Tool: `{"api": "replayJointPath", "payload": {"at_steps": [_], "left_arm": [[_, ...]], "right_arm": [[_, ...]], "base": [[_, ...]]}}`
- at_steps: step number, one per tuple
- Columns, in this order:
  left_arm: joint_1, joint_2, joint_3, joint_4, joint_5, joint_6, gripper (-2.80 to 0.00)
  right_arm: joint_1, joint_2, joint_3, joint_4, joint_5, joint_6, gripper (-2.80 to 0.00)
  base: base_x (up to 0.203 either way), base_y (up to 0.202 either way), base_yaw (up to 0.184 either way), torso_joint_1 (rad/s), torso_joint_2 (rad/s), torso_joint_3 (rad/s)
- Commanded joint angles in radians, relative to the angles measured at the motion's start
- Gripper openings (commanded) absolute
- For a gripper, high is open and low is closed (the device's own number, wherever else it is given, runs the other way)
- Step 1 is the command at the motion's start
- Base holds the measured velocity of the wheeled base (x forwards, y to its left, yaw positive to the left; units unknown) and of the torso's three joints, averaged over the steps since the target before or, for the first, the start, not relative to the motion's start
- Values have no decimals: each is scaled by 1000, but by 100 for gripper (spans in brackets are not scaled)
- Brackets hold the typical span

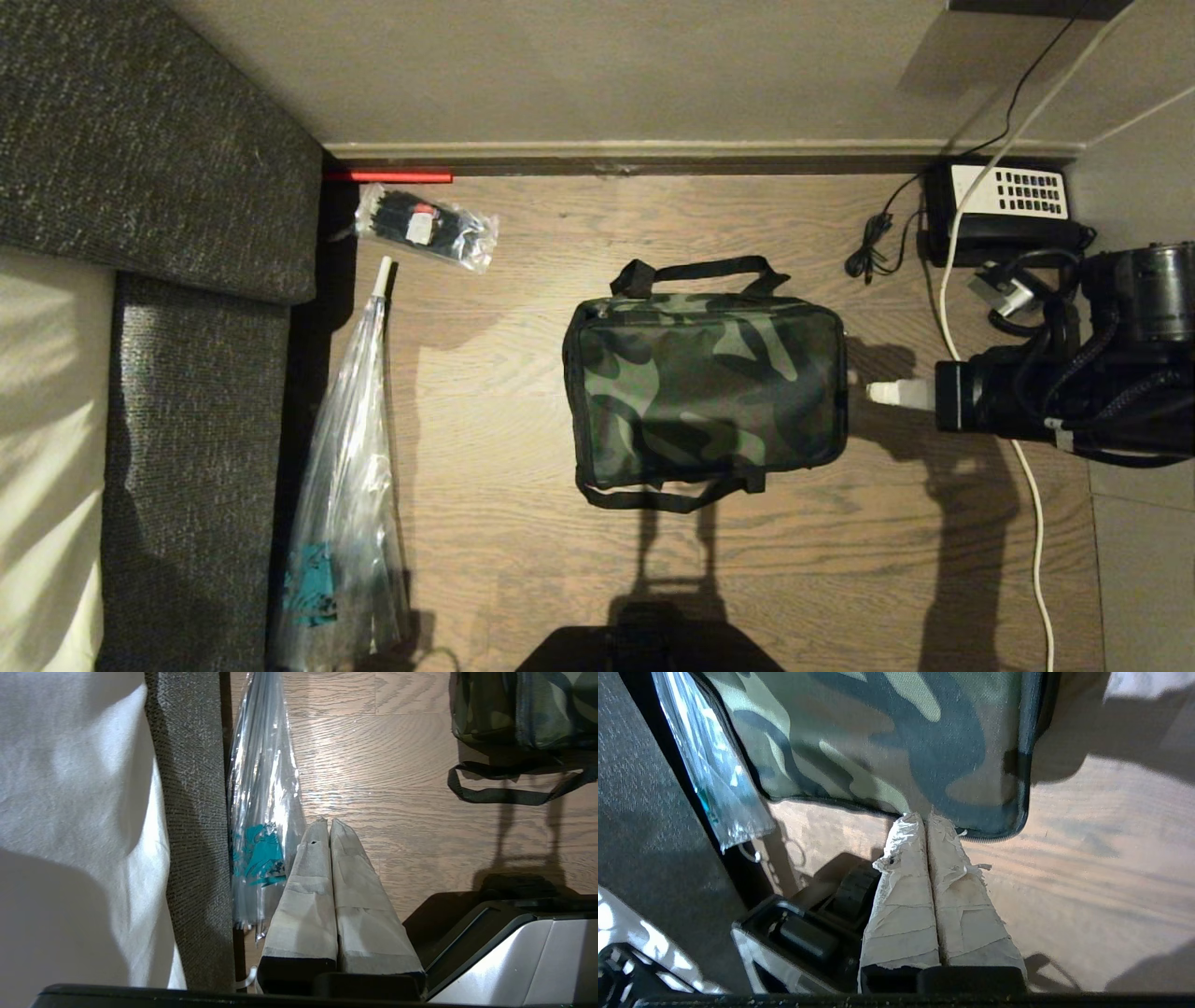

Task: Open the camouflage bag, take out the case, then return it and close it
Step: Open the top of the storage box

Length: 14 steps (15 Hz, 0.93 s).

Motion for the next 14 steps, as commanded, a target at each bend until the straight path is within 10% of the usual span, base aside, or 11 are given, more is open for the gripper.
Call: {"api": "replayJointPath", "payload": {"at_steps": [1,6,7,14], "left_arm": [[0,3,0,0,0,0,-280],[0,3,0,0,0,2,-280],[-1,3,0,0,0,1,-280],[0,3,0,0,0,1,-280]], "right_arm": [[0,-6,6,53,3,0,-280],[-37,99,-11,75,47,-16,-280],[-60,113,-14,52,53,-17,0],[-103,254,-98,29,64,-57,0]], "base": [[0,0,0,0,0,0],[0,0,0,0,0,0],[0,0,0,0,0,0],[0,0,0,0,0,0]]}}
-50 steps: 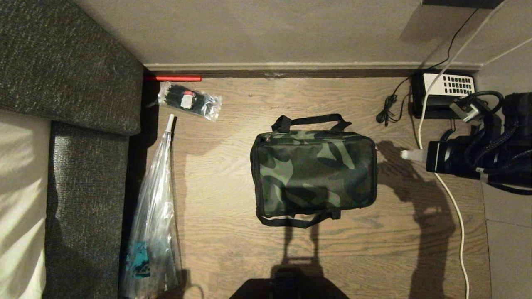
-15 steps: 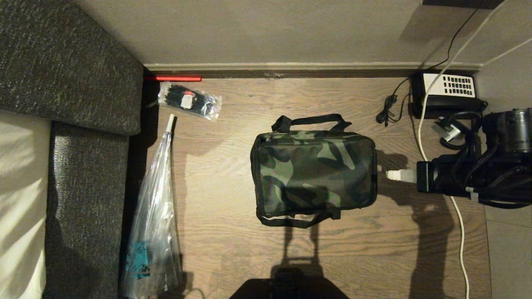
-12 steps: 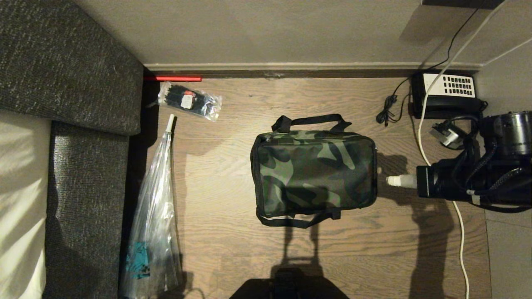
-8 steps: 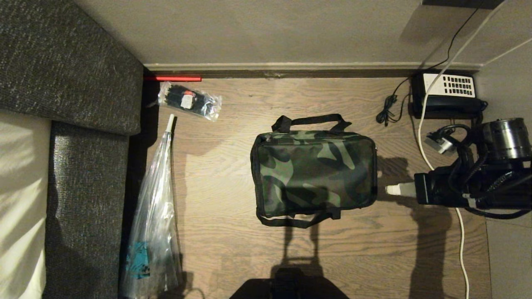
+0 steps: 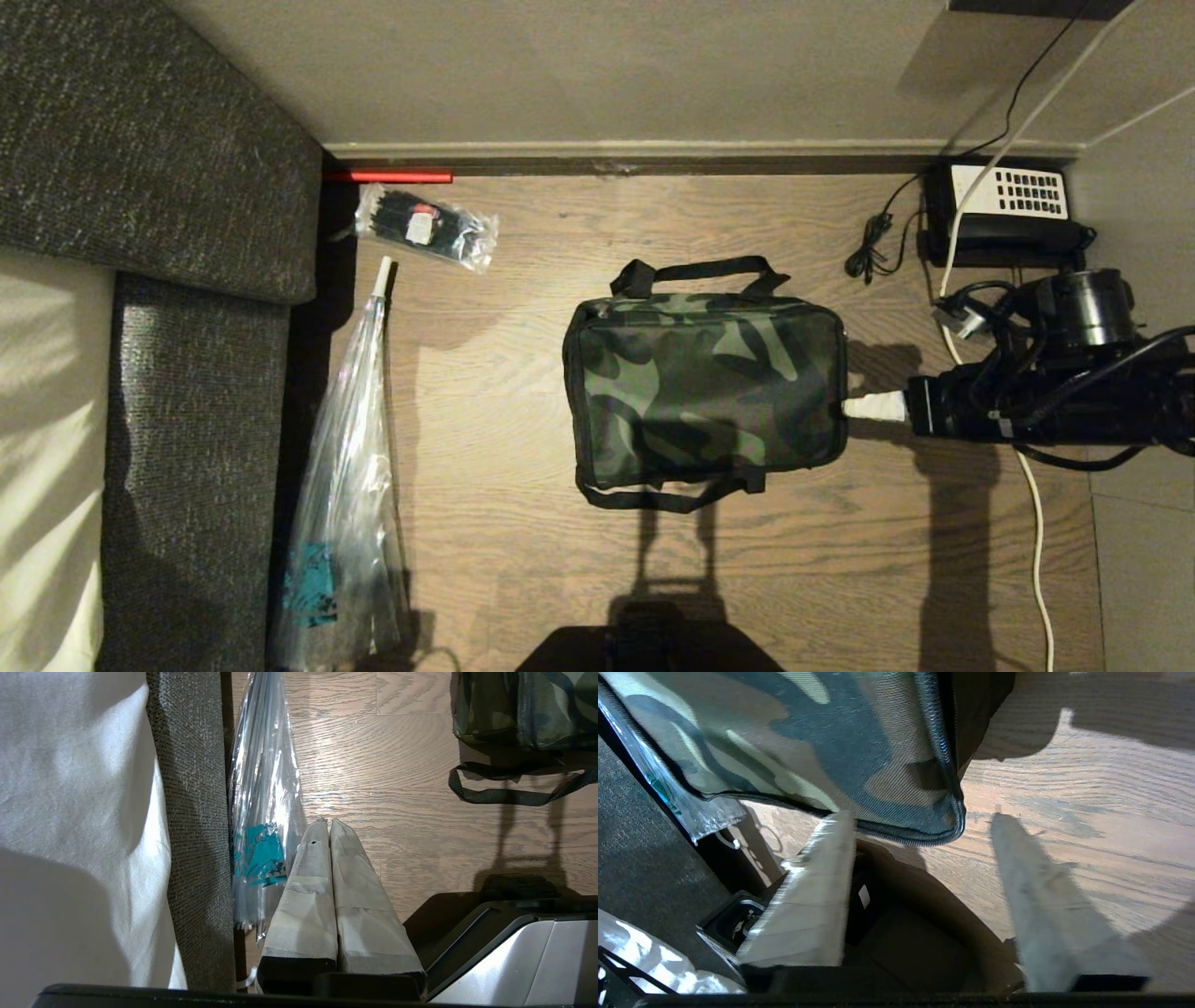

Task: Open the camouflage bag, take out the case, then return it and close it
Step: Open the top of the storage box

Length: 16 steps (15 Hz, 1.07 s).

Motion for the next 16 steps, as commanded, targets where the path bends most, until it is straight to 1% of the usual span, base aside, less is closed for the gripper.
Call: {"api": "replayJointPath", "payload": {"at_steps": [1,5,8,11,13,15,16], "left_arm": [[0,2,0,0,0,1,-280],[0,2,0,0,0,1,-280],[0,2,0,0,0,1,-280],[0,2,0,0,0,1,-280],[0,2,0,0,0,1,-280],[0,2,0,0,0,1,-280],[0,2,0,0,0,1,-280]], "right_arm": [[-8,57,-12,-7,13,1,0],[-7,111,-27,-44,30,14,0],[5,109,-32,-46,102,89,0],[23,126,-53,-46,108,115,0],[34,142,-55,-87,106,125,0],[44,166,-59,-146,103,151,0],[45,169,-58,-152,103,154,0]], "base": [[0,0,0,0,0,0],[0,0,0,0,0,0],[0,0,0,0,0,0],[0,0,0,0,0,0],[0,0,0,0,0,0],[0,0,0,0,0,0],[0,0,0,0,0,0]]}}
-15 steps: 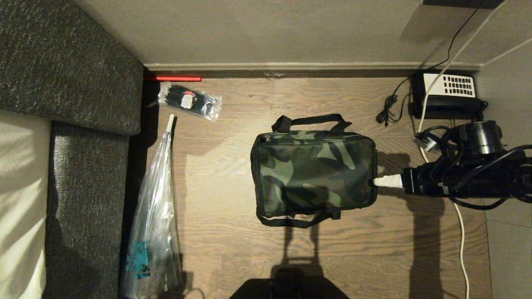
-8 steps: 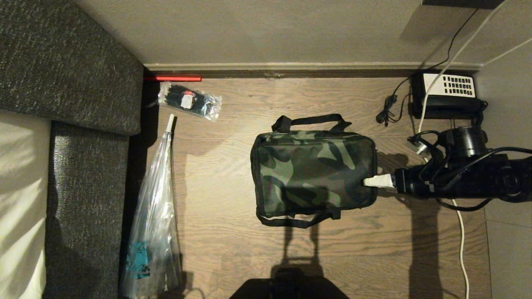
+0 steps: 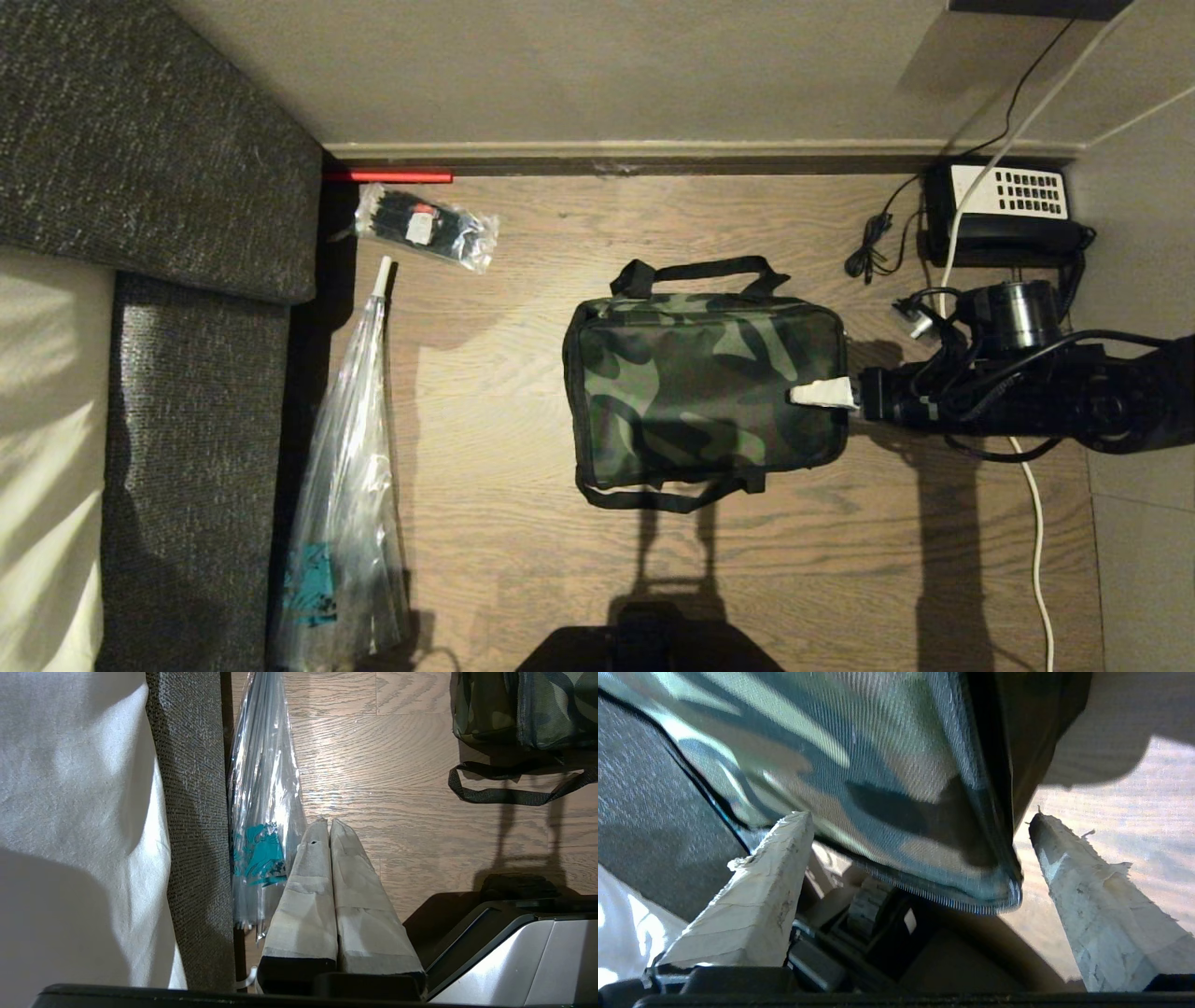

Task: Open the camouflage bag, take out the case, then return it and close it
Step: Open the top of the storage box

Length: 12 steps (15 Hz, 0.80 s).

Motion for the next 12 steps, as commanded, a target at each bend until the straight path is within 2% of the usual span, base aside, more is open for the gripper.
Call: {"api": "replayJointPath", "payload": {"at_steps": [1,6,12], "left_arm": [[1,1,0,0,0,0,-280],[0,1,0,0,0,0,-280],[1,1,0,-2,0,0,-280]], "right_arm": [[4,20,2,-6,2,8,0],[4,-20,-26,21,17,42,0],[13,-75,-91,154,23,42,0]], "base": [[0,0,0,0,0,0],[0,0,0,0,0,0],[0,0,0,0,0,0]]}}
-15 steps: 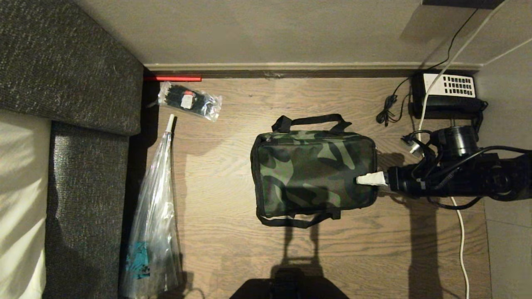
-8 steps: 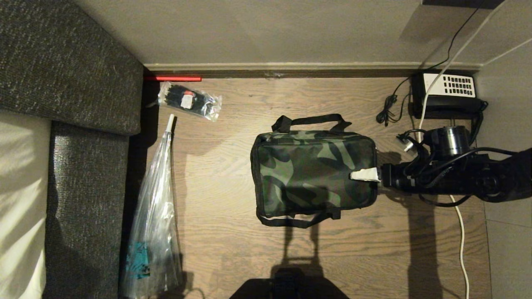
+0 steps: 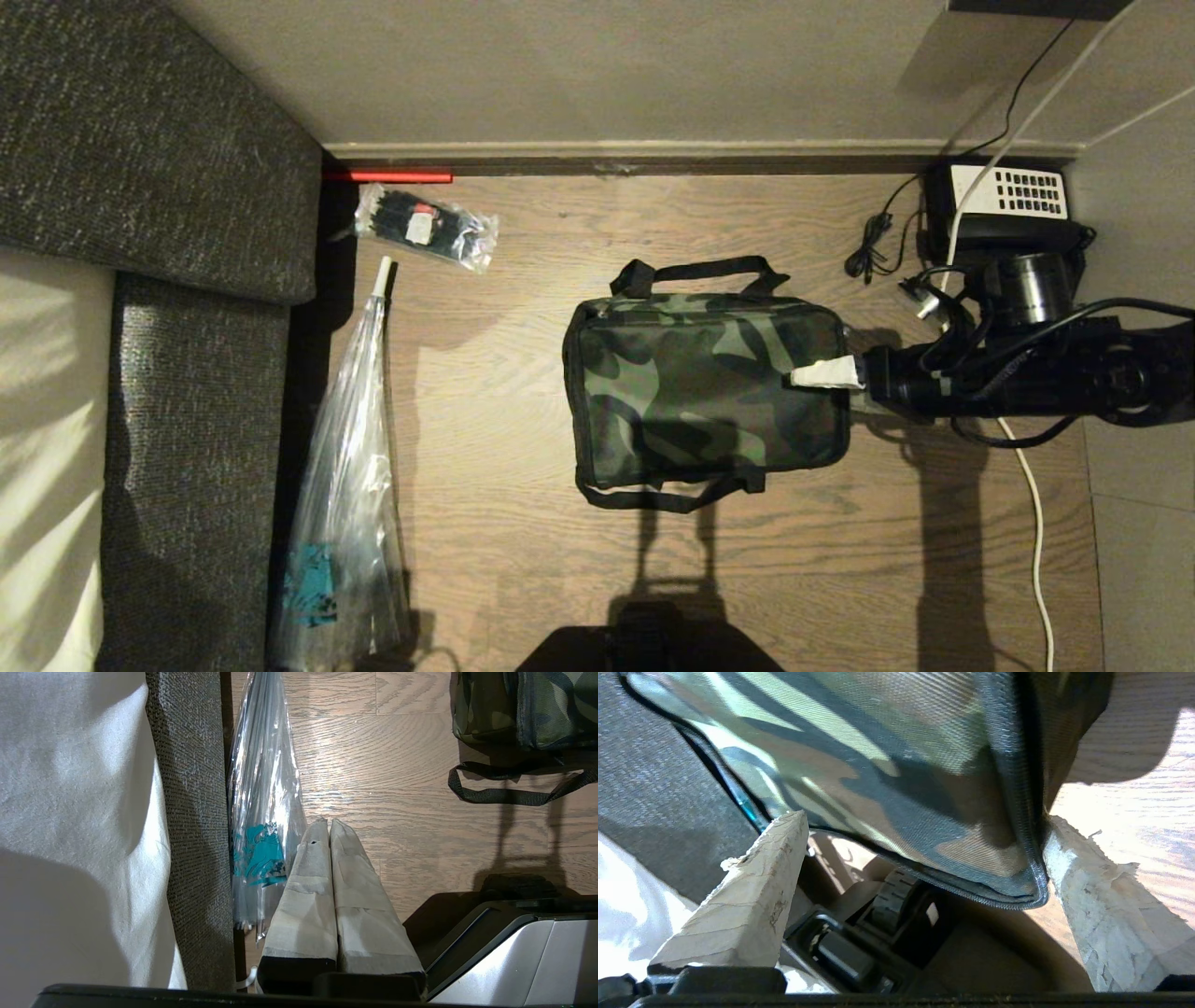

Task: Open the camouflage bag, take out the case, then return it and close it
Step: Open the top of the storage box

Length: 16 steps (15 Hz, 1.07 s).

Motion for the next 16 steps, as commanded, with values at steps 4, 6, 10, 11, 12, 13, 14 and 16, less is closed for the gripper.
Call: {"api": "replayJointPath", "payload": {"at_steps": [4,6,10,11,12,13,14,16], "left_arm": [[0,1,0,0,0,0,-280],[1,1,0,0,0,0,-280],[1,1,0,0,0,0,-280],[1,1,0,0,0,0,-280],[1,1,0,0,0,0,-280],[1,1,0,0,0,0,-280],[1,1,0,0,0,0,-280],[1,1,0,-1,0,0,-280]], "right_arm": [[33,-35,-27,51,22,1,0],[41,-35,-30,50,22,1,0],[44,-31,-34,46,19,-3,-280],[43,-31,-34,44,19,-8,-280],[43,-31,-31,47,19,-9,-280],[43,-31,-30,50,18,-8,-280],[43,-31,-28,54,16,-5,-280],[43,-31,-32,54,16,-2,-280]], "base": [[0,0,0,0,0,0],[0,0,0,0,0,0],[0,0,0,0,0,0],[0,0,0,0,0,0],[0,0,0,0,0,0],[0,0,0,0,0,0],[0,0,0,0,0,0],[0,0,0,0,0,0]]}}
